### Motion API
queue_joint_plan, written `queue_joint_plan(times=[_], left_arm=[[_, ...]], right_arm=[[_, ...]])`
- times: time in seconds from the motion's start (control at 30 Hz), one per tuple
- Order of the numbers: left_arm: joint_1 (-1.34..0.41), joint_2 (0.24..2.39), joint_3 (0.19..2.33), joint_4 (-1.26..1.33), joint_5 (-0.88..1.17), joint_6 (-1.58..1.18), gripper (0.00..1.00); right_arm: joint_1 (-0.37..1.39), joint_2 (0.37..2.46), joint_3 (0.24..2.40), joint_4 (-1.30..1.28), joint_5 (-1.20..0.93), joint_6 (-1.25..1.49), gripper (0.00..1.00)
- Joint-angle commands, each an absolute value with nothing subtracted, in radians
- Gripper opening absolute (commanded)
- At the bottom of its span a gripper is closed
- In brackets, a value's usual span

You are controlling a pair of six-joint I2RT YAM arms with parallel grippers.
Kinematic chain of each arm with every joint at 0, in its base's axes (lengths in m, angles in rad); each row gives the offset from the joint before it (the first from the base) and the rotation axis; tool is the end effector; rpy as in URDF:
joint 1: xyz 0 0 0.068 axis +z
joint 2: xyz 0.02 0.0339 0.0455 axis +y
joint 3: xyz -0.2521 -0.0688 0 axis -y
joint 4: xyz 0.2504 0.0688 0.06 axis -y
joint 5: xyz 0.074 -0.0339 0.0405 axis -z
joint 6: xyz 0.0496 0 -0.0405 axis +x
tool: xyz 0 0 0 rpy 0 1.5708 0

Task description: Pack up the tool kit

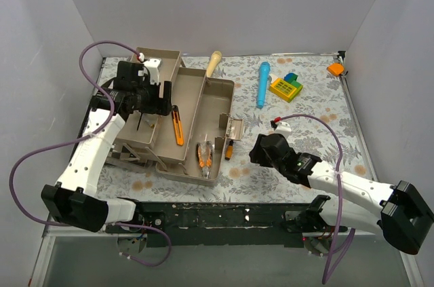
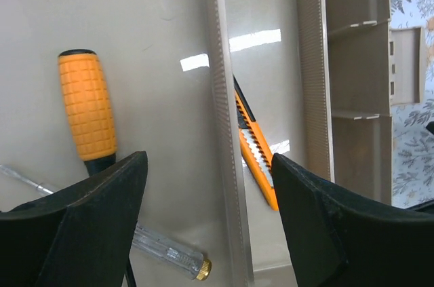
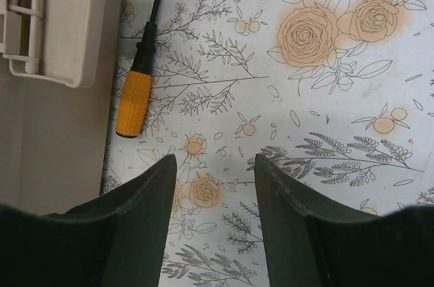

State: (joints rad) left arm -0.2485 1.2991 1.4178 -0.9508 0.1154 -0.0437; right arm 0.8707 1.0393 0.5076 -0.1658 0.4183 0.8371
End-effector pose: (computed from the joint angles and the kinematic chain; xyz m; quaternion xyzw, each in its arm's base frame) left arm 0.2670 -0.0736 0.3544 0.1159 0.9240 -0.1057 0.3487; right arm 0.1636 0.1629 0.1789 0.0729 0.8878 0.1882 0.4136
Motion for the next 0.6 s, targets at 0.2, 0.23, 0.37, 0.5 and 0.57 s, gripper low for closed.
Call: queue_joint_plan(times=[0.2,0.23,0.37,0.5,0.57], left_arm=[[-0.342,1.299,1.397,-0.91,-0.021,-0.017,0.39],[-0.351,1.299,1.396,-0.908,-0.05,-0.02,0.33],[-0.357,1.299,1.382,-0.87,-0.153,-0.031,0.01],[-0.357,1.315,1.391,-0.831,-0.187,-0.018,0.0],[-0.357,1.336,1.413,-0.824,-0.222,-0.012,0.0]], right_arm=[[0.87,1.019,0.492,-0.149,0.446,0.865,0.57],[0.87,1.023,0.492,-0.146,0.445,0.868,0.57],[0.868,1.048,0.485,-0.117,0.42,0.899,0.57],[0.867,1.08,0.489,-0.063,0.388,0.919,0.57],[0.867,1.106,0.509,-0.055,0.379,0.923,0.57]])
